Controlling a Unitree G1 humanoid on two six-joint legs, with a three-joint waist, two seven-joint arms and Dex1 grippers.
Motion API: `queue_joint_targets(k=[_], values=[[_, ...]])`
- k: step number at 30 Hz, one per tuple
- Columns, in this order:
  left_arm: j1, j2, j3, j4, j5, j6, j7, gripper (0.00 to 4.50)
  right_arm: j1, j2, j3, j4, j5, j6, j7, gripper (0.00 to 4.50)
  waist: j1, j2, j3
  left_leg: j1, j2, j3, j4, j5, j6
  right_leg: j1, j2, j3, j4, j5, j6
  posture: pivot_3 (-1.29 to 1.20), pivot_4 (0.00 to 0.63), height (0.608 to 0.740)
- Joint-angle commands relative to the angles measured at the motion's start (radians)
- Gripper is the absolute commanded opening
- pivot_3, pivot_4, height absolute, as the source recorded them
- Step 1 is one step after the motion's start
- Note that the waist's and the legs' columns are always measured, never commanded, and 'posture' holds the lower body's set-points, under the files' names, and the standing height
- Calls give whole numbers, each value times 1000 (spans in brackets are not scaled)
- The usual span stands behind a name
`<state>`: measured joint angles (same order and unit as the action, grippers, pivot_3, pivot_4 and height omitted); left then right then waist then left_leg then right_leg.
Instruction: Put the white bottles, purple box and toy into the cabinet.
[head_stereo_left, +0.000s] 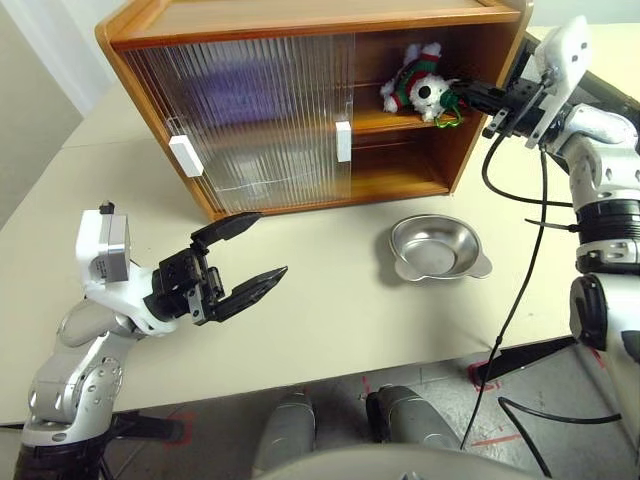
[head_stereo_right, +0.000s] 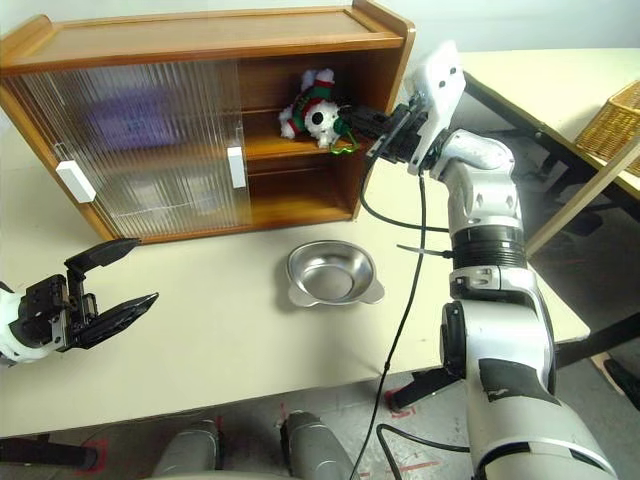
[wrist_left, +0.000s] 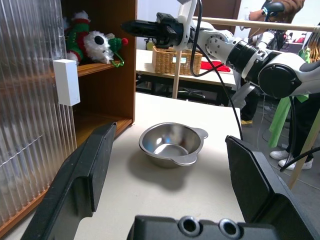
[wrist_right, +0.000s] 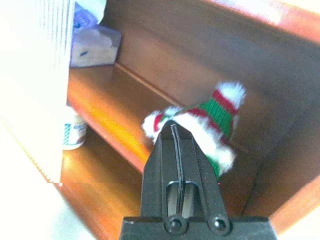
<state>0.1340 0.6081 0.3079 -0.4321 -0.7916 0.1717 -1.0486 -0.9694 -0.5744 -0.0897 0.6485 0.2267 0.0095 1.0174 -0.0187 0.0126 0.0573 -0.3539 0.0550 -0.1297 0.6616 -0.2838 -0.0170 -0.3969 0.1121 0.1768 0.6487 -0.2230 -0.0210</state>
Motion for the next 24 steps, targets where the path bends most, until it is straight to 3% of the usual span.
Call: queue_joint_targets(k=[1,16,24], values=[[4,6,-5,3,5,5,-9,4500,-2,9,33,14,-37,10,-18,19,-1,0,0,0,0,0,0,0,0,0,0,0,0,0,0,17,64,740],[21,9,11,-14,3,5,1,4500,-157,70,89,316,-199,-134,-212,19,3,1,0,2,3,-2,-3,-1,1,1,0,0,0,-1,-3,44,67,740],[20,5,6,-16,4,3,8,4500,-180,85,81,356,-218,-177,-240,19,4,1,0,-2,4,-2,-3,-2,1,-3,-2,0,0,2,-8,46,70,740]])
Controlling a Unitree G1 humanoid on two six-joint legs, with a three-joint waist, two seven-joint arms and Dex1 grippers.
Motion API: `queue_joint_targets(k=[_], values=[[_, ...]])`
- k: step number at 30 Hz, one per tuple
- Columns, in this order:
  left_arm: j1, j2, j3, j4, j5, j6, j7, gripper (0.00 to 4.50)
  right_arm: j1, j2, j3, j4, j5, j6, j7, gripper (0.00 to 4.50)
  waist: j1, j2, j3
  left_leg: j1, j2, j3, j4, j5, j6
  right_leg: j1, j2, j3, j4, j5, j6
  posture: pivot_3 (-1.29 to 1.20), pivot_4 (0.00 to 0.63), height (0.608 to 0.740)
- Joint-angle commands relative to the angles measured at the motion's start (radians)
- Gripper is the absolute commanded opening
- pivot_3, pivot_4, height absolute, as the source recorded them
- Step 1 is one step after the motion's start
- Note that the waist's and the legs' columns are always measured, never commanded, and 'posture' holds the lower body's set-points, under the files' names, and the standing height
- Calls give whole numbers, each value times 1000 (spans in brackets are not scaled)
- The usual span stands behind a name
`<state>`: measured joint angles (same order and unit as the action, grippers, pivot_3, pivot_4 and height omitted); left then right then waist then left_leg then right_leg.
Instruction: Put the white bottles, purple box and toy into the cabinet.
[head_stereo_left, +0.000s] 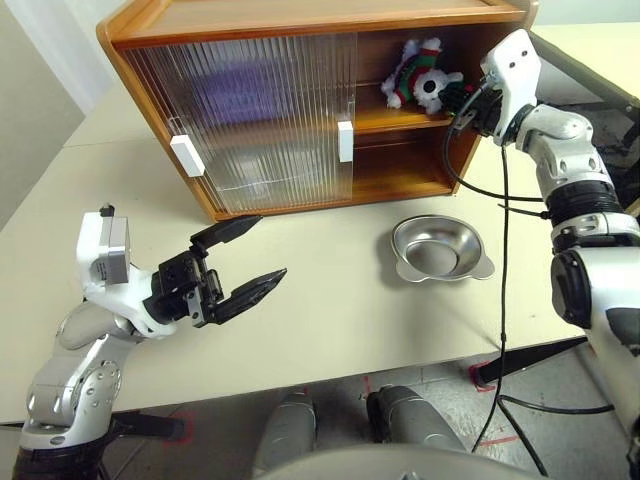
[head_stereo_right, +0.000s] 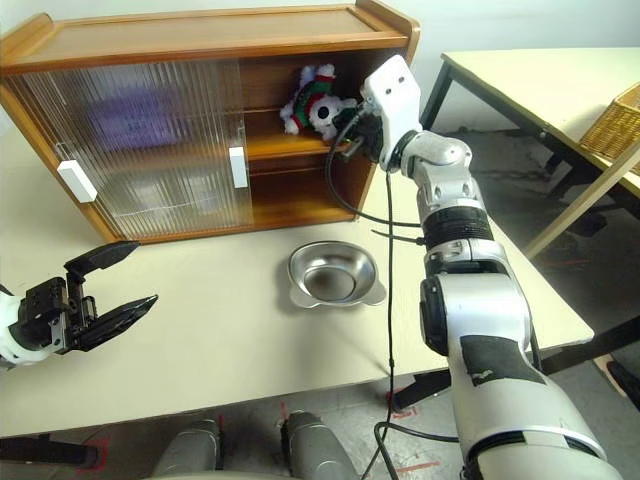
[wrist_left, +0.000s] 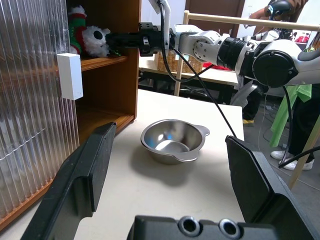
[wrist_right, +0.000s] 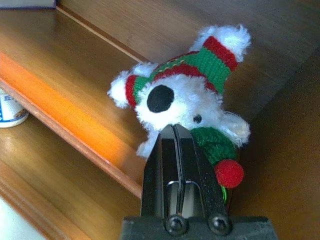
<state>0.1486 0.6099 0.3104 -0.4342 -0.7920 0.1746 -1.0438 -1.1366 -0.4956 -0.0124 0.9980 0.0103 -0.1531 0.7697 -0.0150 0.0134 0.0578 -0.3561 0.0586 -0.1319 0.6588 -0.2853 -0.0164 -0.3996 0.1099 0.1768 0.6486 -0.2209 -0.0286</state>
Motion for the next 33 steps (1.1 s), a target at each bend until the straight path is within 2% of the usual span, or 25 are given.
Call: queue_joint_targets(k=[1,5,11,13,17,20,24,29,33], values=[[6,3,3,-15,4,0,4,4500,-13,6,-2,2,6,-12,17,19,0,0,0,0,0,0,0,0,0,0,0,0,0,0,0,46,70,740],[8,2,2,-16,5,-1,7,4500,1,-13,-34,-60,70,38,121,19,-1,0,0,0,-1,0,0,0,0,0,0,0,0,-1,2,46,71,740],[14,3,4,-18,3,-2,4,4500,90,-107,-82,-295,246,316,374,19,6,-1,0,0,-5,2,1,0,-1,1,1,0,0,-3,2,46,71,740],[20,5,7,-19,1,-1,0,4500,174,-173,-79,-416,314,465,484,612,10,-2,1,0,-6,3,2,0,-1,3,1,0,0,-4,0,43,78,740],[29,16,8,-20,4,-1,-15,4500,318,-285,-96,-589,428,742,567,2055,15,-3,4,1,-10,5,2,2,-8,5,1,1,1,-5,-1,38,84,740],[37,25,8,-17,7,-1,-27,4500,407,-361,-113,-645,475,907,564,3088,16,-4,7,2,-11,5,2,6,-14,6,1,1,1,-10,8,36,91,740],[51,40,14,-12,13,-2,-46,4500,508,-449,-145,-624,479,1029,521,4461,16,-9,11,3,-12,5,2,5,-15,8,0,2,1,-11,10,32,95,740],[48,40,17,-1,10,-6,-51,4500,622,-492,-195,-616,525,1182,486,4461,12,-11,15,5,-12,5,2,4,-16,9,-1,2,1,-11,11,29,100,740],[44,29,13,0,10,-9,-45,4500,721,-478,-213,-668,534,1213,437,4461,8,-11,18,5,-12,3,1,4,-17,9,0,1,1,-12,13,25,99,740]])
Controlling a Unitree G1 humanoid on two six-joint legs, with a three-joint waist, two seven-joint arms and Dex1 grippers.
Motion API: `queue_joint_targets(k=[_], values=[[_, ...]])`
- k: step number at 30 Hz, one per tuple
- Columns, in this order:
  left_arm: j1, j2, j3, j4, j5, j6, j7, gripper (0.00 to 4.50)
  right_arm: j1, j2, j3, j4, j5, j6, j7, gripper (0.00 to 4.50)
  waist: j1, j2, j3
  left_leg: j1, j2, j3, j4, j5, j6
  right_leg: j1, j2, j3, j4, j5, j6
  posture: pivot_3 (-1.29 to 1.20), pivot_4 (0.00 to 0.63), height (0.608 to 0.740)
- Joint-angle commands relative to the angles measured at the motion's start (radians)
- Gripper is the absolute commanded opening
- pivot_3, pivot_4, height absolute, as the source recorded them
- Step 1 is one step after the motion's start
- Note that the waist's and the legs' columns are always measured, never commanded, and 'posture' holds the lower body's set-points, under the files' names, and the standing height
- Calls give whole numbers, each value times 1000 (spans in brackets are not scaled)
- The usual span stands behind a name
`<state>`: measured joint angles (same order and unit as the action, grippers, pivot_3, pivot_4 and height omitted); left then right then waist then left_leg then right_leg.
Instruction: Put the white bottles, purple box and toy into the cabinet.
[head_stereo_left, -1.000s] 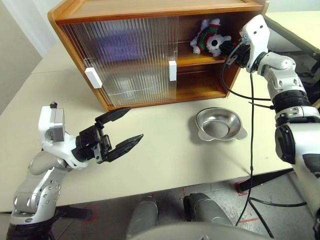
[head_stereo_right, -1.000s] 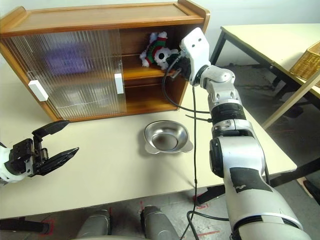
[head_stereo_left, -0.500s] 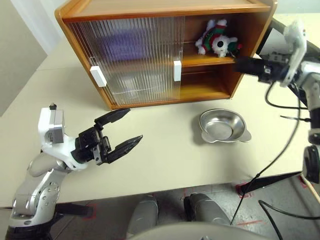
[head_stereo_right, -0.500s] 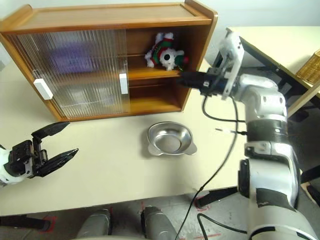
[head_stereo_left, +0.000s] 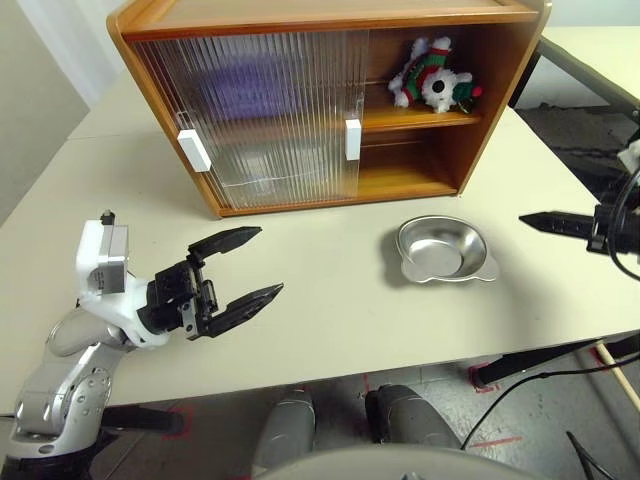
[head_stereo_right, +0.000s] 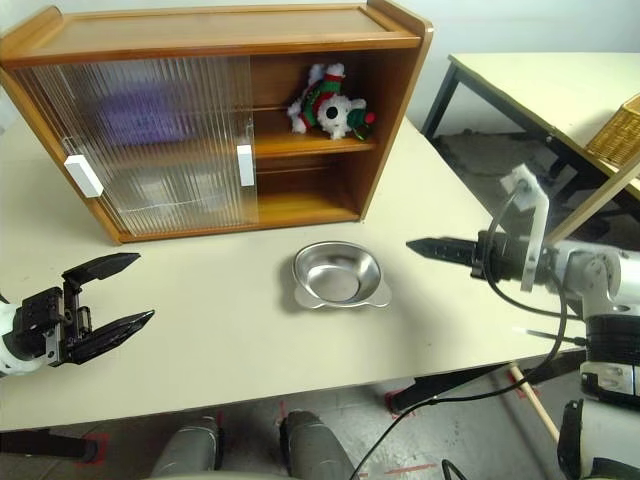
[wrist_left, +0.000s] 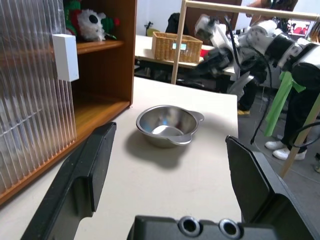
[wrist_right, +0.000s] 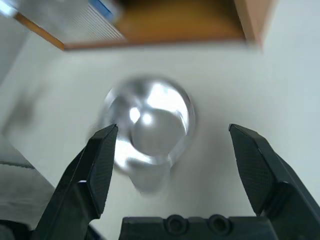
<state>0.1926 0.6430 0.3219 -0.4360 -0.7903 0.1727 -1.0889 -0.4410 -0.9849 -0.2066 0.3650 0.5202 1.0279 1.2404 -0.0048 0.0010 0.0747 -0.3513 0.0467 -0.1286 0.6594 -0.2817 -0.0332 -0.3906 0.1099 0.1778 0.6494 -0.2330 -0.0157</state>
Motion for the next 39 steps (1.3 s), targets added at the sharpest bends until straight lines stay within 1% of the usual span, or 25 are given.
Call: queue_joint_targets(k=[1,6,11,15,21,29,32,35,36,37,39], values=[[0,-5,0,1,8,-7,1,4500,35,20,-30,-43,36,53,-48,4461,-4,2,1,0,0,0,0,0,0,0,0,1,0,0,0,25,99,740],[1,-4,0,3,8,-7,-2,4500,107,52,-34,-107,71,147,-118,4461,-8,2,2,-1,-2,0,0,-1,0,-1,0,1,0,-3,4,24,97,740],[-2,-2,0,6,9,-7,-4,4500,114,70,-51,-115,114,233,-161,4461,-8,2,2,-5,-4,-1,1,-2,1,-2,-1,2,0,-4,5,24,93,740],[-3,-2,0,6,11,-9,-6,4500,149,82,-39,-120,102,226,-199,4461,-7,1,2,-5,-4,-1,1,-2,2,-2,-1,2,0,-5,5,25,89,740],[-11,1,0,11,11,-7,-7,4500,149,99,-44,-139,133,265,-223,4461,-7,1,2,-5,-5,-1,1,-3,2,-2,-1,2,0,-5,6,23,85,740],[-18,0,0,13,13,-7,-5,4500,129,133,-64,-170,207,369,-242,4461,-7,1,2,-5,-5,0,1,-3,3,-2,0,1,0,-5,6,30,90,740],[-16,-2,5,10,13,-8,1,4500,126,139,-62,-167,215,374,-253,3871,-6,1,2,-5,-5,-1,2,-2,3,-2,0,1,0,-5,6,37,91,740],[-13,-3,8,8,14,-11,4,4500,116,150,-68,-163,227,378,-267,2777,-5,1,2,-5,-5,-1,2,-2,3,-2,0,1,0,-5,6,41,90,740],[-13,-3,9,8,14,-11,6,4500,114,152,-69,-162,230,378,-270,2475,-5,1,2,-5,-5,-1,2,-2,3,-2,0,1,0,-5,6,42,90,740],[-13,-3,9,9,14,-11,7,4500,112,152,-69,-162,232,378,-273,1999,-5,1,2,-5,-5,-1,2,-2,3,-2,0,1,0,-5,6,42,90,740],[-13,-3,9,9,15,-12,9,4500,110,150,-70,-161,238,378,-275,1320,-4,1,2,-5,-5,-1,2,-2,3,-2,0,1,0,-5,6,41,90,740]])
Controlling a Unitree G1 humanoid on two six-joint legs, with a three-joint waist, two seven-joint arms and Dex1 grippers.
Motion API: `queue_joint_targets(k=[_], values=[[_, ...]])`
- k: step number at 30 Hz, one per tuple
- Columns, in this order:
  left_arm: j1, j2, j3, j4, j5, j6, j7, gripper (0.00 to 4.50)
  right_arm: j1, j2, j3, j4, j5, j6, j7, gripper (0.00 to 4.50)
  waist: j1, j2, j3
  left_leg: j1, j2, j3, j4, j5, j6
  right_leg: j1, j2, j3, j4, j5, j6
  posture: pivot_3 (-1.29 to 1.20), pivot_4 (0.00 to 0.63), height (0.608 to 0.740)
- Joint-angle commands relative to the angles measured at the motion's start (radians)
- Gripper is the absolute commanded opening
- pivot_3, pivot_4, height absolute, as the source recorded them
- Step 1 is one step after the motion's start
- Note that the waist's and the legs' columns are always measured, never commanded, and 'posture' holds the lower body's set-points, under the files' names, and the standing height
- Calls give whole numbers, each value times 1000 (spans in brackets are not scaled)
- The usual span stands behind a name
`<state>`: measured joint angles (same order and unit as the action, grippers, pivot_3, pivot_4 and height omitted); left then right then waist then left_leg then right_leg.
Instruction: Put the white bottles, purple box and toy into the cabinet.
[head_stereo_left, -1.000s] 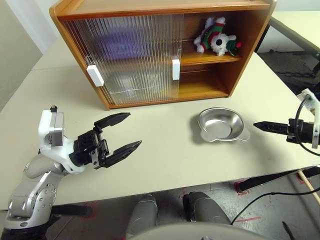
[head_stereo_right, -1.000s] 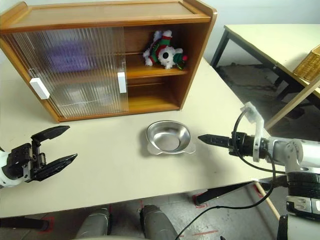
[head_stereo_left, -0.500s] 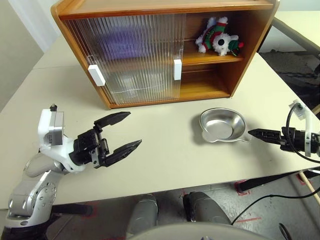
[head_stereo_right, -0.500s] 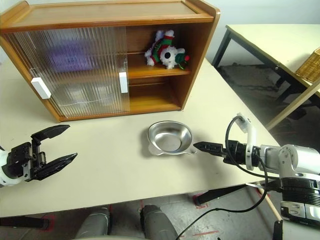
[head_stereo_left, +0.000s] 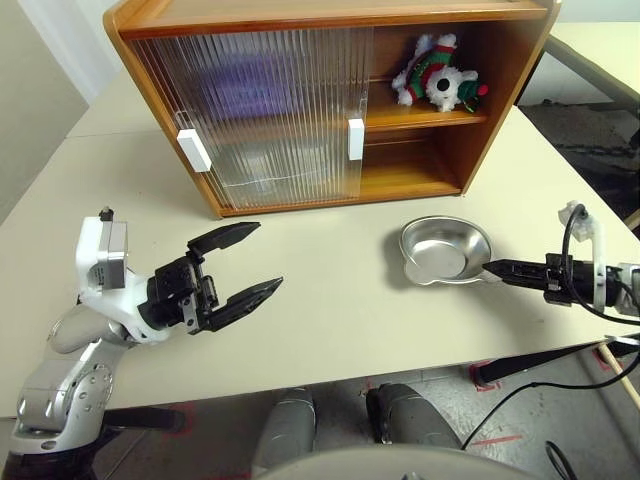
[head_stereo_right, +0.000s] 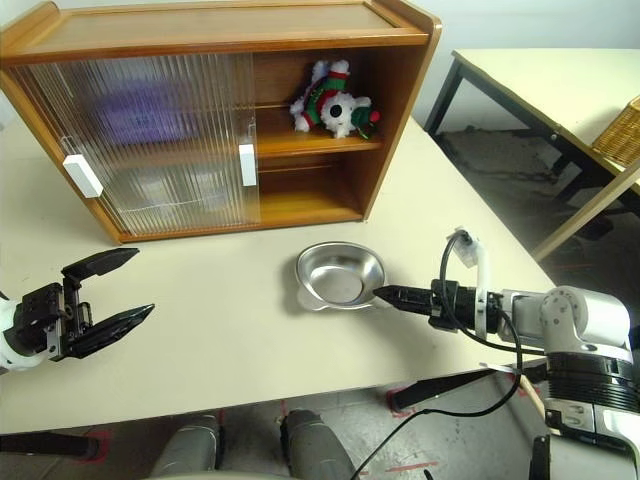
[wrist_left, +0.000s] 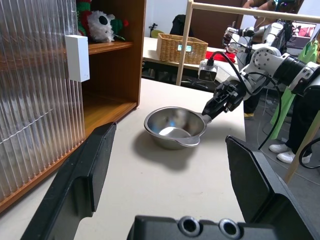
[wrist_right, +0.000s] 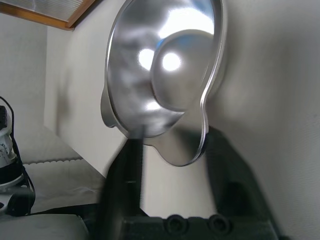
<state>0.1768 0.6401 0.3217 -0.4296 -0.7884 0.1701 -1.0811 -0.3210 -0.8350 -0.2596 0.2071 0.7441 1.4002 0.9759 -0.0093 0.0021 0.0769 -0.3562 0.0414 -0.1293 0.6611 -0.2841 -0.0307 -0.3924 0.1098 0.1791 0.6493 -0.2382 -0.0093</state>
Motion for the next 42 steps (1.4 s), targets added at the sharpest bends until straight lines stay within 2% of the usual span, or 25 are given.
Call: queue_joint_targets(k=[1,3,4,13,18,24,33,42], values=[[3,0,9,2,13,-10,2,4500,-11,-1,-18,-3,18,8,-11,907,0,0,0,0,0,0,0,0,0,0,0,0,0,0,0,41,90,740],[2,0,10,3,12,-11,2,4500,-13,-5,-27,-1,29,13,-10,216,0,0,0,0,0,0,0,0,0,0,0,0,0,0,0,41,90,740],[2,0,10,3,12,-11,2,4500,-14,-8,-31,1,35,14,-10,9,1,0,0,0,0,0,0,0,0,1,0,0,0,0,0,41,90,740],[-5,3,7,13,11,-14,-5,4500,-72,-19,-97,73,113,94,16,9,9,0,0,0,-1,0,1,0,0,1,-1,0,0,0,0,33,89,740],[-6,3,6,11,12,-13,-6,4500,-175,44,-179,166,134,147,-32,9,6,0,-1,0,0,0,1,0,0,0,0,0,0,0,0,40,91,740],[8,-1,11,2,14,-16,-2,4500,-269,211,-346,198,136,198,-188,9,5,0,-1,1,1,-1,0,0,0,0,0,0,1,1,0,53,92,740],[13,1,18,-5,13,-14,1,4500,-375,430,-594,226,126,99,-498,9,11,1,-1,0,1,-4,-1,-1,3,-1,-1,0,1,2,-2,56,86,740],[3,9,18,-5,12,-9,-1,4500,-407,560,-651,210,142,-65,-705,9,11,2,-1,0,1,-11,-1,-4,8,-3,0,0,1,2,-3,52,78,740]])
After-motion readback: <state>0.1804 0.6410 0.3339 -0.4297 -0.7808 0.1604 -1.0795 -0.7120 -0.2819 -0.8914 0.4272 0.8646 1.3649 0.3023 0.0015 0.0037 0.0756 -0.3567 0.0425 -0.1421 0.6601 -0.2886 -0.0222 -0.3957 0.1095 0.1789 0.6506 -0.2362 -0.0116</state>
